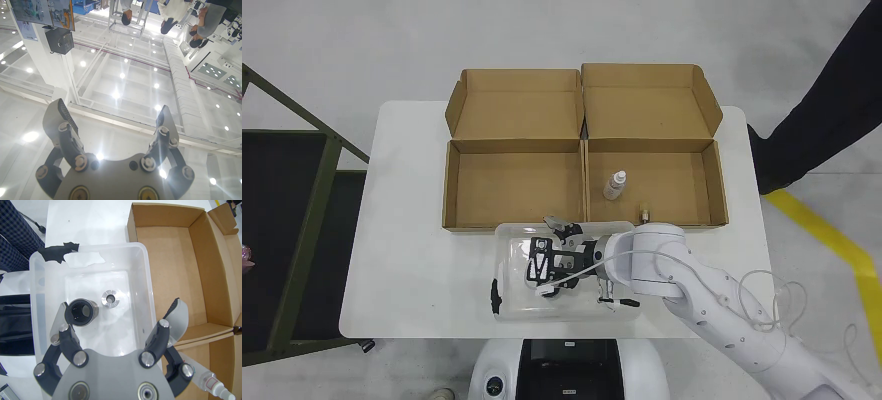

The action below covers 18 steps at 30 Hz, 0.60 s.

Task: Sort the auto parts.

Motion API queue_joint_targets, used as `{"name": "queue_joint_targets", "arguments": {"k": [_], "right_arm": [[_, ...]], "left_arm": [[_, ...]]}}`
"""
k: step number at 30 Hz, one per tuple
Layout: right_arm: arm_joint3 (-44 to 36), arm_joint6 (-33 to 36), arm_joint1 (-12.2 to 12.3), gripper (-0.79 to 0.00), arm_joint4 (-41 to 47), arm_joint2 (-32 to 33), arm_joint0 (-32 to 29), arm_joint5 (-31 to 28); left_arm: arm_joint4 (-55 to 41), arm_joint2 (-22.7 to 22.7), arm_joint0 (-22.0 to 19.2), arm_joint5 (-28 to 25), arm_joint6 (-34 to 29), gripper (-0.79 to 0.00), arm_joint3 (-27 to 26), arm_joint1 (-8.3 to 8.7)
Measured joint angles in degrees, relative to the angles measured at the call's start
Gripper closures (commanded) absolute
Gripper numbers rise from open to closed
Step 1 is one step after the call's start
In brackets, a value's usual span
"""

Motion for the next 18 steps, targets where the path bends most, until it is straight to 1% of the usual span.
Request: {"name": "queue_joint_targets", "arguments": {"k": [9, 13, 18], "right_arm": [[-0.1, -0.3, 0.0, -0.785, 0.0, 0.1, -0.2, 0.1], [-1.4, -3.5, 0.4, -0.785, -1.1, 1.1, -1.7, -1.0], [-3.2, -5.6, 1.1, -0.785, -1.1, 3.3, -3.8, -3.2]], "left_arm": [[0.0, 0.0, 0.0, 0.0, 0.0, -0.785, 0.0, 0.00], [0.0, -0.8, 0.7, -0.4, -0.1, -0.785, -1.0, 0.11], [0.0, -1.8, 1.7, -0.9, -0.1, -0.785, -1.9, 0.20]]}}
